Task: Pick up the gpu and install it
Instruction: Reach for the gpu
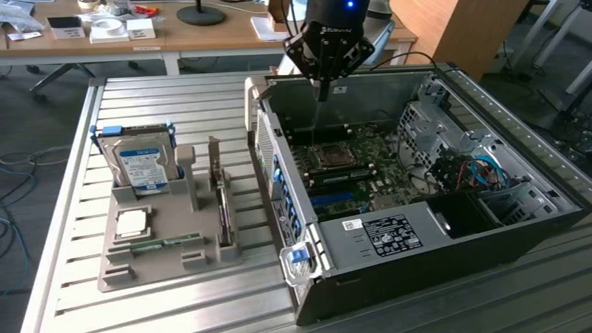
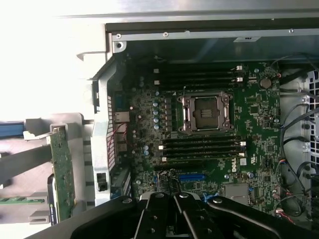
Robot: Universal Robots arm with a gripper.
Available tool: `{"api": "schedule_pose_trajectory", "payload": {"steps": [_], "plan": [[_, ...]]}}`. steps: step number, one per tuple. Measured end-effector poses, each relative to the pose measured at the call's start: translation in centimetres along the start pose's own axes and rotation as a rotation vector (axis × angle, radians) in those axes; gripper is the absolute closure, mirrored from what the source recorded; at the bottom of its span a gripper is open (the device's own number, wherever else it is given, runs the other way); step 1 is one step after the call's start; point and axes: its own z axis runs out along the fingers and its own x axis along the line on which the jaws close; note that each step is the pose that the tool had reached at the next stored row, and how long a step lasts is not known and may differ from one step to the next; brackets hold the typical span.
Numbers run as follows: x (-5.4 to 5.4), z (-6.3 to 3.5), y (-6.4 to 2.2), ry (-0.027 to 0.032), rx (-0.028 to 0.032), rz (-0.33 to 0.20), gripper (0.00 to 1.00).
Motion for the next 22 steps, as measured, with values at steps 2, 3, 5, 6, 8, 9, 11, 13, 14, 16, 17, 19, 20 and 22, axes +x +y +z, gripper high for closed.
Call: {"api": "schedule_pose_trajectory", "payload": {"steps": [2, 3, 5, 6, 8, 9, 11, 13, 14, 16, 17, 19, 20, 22], "plan": [[0.2, 0.0, -0.02, 0.0, -0.0001, 0.0, 0.89], [0.4, 0.0, -0.03, 0.0, -0.0001, 0.0, 0.89], [0.7, -0.01, -0.05, -0.0001, -0.0001, 0.0, 0.89], [0.9, -0.02, -0.06, 0.0001, 0.0, 0.0, 0.89], [1.2, -0.02, -0.09, 0.0, -0.0002, 0.0, 0.89], [1.3, -0.02, -0.1, 0.0, -0.0001, 0.0, 0.89], [1.6, -0.03, -0.12, 0.0, -0.0001, 0.0, 0.89], [1.9, -0.03, -0.14, 0.0, -0.0001, 0.0, 0.89], [2.1, -0.04, -0.16, 0.0, -0.0001, 0.0, 0.89], [2.5, -0.04, -0.18, 0.0, -0.0001, 0.0, 0.89], [2.7, -0.05, -0.2, 0.0, -0.0001, 0.0, 0.89], [3.0, -0.05, -0.23, 0.0, -0.0001, 0.0, 0.89], [3.2, -0.06, -0.24, 0.0, -0.0001, 0.0, 0.89], [3.6, -0.06, -0.27, 0.0, -0.0001, 0.0, 0.89]]}}
